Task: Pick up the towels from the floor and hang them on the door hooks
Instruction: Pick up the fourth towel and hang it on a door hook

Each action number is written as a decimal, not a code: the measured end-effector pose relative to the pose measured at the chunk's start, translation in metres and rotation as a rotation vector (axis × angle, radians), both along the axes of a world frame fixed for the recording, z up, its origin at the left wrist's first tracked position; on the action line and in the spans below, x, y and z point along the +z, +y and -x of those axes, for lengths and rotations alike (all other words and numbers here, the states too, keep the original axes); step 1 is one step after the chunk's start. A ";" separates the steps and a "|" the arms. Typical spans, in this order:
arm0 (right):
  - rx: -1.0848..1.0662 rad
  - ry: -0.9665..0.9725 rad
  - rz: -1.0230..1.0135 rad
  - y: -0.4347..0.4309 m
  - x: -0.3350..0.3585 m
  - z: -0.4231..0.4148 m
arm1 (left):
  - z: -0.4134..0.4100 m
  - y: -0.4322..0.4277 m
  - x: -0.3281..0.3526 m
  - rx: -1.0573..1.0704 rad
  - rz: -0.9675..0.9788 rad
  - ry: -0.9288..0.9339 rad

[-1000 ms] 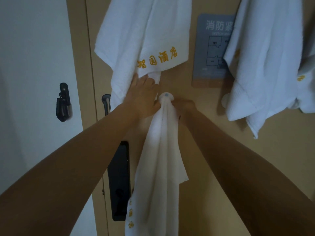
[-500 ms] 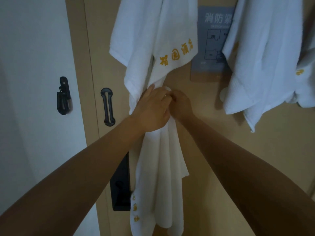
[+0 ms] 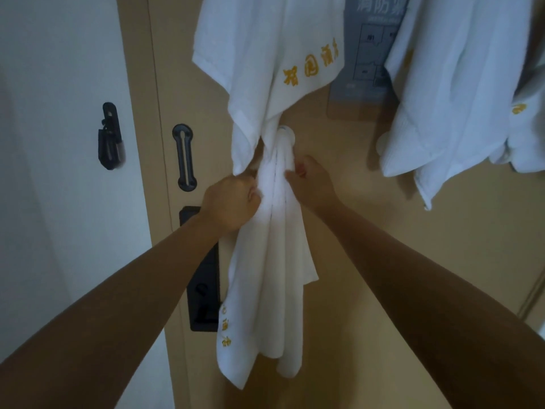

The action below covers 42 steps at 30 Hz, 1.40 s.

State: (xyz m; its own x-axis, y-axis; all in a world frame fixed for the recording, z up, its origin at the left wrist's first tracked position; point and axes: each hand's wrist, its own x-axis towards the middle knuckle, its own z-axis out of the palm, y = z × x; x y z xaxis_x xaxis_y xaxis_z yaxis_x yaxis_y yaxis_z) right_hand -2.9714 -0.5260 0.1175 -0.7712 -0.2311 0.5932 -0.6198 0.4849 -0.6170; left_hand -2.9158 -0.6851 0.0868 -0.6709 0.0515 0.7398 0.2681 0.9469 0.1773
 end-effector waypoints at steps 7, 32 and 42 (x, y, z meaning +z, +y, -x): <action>-0.005 -0.087 -0.058 -0.010 -0.010 0.009 | 0.030 0.025 0.012 -0.107 -0.559 -0.308; 0.102 0.033 0.375 0.010 0.024 -0.012 | -0.022 0.039 0.024 -0.205 -0.787 0.385; 0.311 -0.300 0.665 -0.020 0.094 -0.045 | -0.027 0.067 0.102 -0.279 -0.955 0.181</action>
State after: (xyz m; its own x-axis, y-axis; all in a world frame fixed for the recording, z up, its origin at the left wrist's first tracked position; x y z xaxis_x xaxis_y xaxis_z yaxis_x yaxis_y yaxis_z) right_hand -2.9262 -0.5457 0.2119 -0.8782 -0.1319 0.4597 -0.4280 -0.2122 -0.8785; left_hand -2.8892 -0.6181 0.1891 -0.5988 -0.4775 0.6430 0.5566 0.3292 0.7628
